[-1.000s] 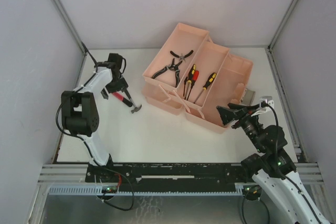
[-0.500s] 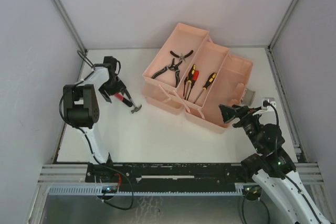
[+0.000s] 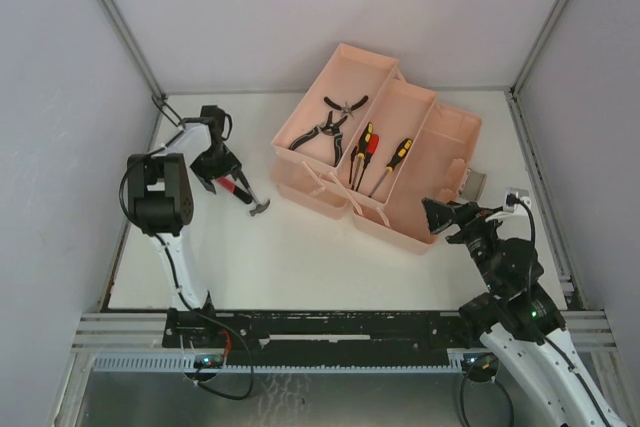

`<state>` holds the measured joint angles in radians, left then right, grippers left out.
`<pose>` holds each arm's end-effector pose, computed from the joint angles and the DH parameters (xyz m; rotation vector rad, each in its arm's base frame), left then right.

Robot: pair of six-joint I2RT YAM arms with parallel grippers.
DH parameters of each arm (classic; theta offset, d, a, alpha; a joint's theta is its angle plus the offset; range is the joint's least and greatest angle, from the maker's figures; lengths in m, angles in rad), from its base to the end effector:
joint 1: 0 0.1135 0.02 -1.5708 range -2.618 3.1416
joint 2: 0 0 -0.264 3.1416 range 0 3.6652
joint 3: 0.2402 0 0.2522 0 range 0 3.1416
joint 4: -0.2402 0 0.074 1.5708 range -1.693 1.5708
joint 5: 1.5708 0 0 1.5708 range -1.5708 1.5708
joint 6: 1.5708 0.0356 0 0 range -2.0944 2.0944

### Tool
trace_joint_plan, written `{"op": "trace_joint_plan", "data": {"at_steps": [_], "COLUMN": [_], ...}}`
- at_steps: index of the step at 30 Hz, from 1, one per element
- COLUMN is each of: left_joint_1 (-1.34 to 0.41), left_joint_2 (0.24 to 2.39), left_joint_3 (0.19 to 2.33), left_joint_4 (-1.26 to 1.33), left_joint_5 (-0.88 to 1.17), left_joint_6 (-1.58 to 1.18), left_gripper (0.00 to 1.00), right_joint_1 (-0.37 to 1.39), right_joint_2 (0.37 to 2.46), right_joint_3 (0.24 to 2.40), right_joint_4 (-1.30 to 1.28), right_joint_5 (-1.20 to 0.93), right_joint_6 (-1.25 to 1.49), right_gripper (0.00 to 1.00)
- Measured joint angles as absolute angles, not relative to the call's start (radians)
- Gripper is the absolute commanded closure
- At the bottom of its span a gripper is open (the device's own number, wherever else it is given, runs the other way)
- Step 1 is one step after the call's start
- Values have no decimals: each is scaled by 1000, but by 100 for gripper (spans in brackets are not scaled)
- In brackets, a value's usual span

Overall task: Pack the tool kit
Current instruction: Move the knife to the center of the board.

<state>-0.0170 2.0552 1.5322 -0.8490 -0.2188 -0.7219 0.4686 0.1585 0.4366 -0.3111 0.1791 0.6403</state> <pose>0.4067 0.0008 0.1701 -1.0209 2.6845 0.1907 0.0808 0.0338 0.2765 0.2833 1.6258 0.7120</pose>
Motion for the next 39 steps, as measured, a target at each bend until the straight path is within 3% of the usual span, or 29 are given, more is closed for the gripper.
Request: {"op": "trace_joint_plan", "data": {"at_steps": [6, 12, 33, 39], "left_joint_1": [-17, -17, -44, -44], "left_joint_2": [2058, 2058, 2021, 2012], "left_joint_3": [1532, 1531, 1454, 1441], "left_joint_4": [-855, -852, -777, -771], "left_joint_5": [-222, -223, -164, -163], "left_joint_6": [-720, -715, -780, -821], "left_gripper": [34, 48, 49, 59], "right_joint_1": [466, 466, 466, 466], "right_joint_2": [192, 196, 131, 125], "right_joint_3": [437, 437, 437, 437], "right_joint_4": [-311, -313, -372, -380], "right_joint_5": [195, 204, 266, 292], "right_joint_6": [651, 659, 678, 678], "right_gripper": [18, 18, 19, 19]}}
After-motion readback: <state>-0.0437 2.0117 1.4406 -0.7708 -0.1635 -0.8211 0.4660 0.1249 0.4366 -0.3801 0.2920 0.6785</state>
